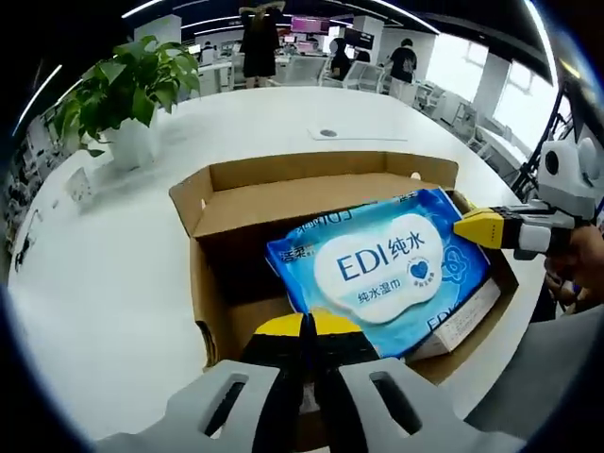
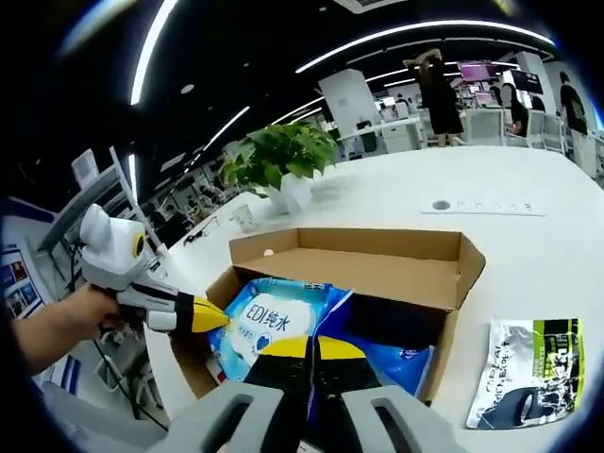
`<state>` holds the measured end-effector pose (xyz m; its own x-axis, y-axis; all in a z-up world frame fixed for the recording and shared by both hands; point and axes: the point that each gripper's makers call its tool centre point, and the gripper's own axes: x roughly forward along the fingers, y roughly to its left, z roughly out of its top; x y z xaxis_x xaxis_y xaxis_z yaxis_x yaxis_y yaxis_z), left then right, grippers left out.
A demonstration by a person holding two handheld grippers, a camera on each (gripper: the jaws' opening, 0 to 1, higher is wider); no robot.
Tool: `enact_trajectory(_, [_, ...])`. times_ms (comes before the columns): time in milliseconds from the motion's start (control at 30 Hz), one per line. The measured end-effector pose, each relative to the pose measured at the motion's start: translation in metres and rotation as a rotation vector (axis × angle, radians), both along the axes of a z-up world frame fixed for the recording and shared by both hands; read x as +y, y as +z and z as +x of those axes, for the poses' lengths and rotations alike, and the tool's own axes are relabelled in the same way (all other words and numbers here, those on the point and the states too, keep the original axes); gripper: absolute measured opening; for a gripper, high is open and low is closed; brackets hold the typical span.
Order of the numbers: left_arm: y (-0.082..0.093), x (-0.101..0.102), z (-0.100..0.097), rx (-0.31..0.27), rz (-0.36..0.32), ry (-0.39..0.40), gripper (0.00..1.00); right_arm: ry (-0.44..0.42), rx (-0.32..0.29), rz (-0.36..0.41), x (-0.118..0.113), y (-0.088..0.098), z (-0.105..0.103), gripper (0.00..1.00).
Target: Operate the shoe box by opening the lid, removing the specified soft item, and placing it in the target area until the item is outside and the box remains undamaged.
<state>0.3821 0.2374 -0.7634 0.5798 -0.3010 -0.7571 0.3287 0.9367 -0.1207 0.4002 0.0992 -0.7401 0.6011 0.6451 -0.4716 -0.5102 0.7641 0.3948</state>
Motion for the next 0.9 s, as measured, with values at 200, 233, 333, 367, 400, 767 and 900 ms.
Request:
enact_trajectory(200, [0.011,0.001,0.001,-0.020,-0.011,0.004,0.00,0.016,-0.009,0.002,0.002,0.008,0.000,0.00])
enact_trajectory(233, [0.012,0.001,0.001,-0.023,-0.011,0.003,0.00,0.015,-0.010,0.004,0.001,0.010,0.000,0.00])
enact_trajectory(333, [0.020,0.001,0.003,-0.042,-0.013,0.001,0.00,0.017,-0.019,0.009,0.001,0.017,0.001,0.00])
enact_trajectory(367, [0.023,0.000,0.003,-0.045,-0.015,0.001,0.00,0.016,-0.019,0.011,0.000,0.019,0.001,0.00])
enact_trajectory(400, [0.027,0.000,0.004,-0.051,-0.021,0.001,0.00,0.016,-0.021,0.013,0.000,0.021,0.001,0.00])
enact_trajectory(767, [0.056,-0.012,0.009,-0.111,-0.044,-0.019,0.00,0.016,-0.056,0.009,-0.012,0.038,0.002,0.00])
enact_trajectory(900, [0.065,-0.019,0.010,-0.124,-0.053,-0.030,0.00,0.007,-0.057,0.013,-0.018,0.043,0.002,0.00])
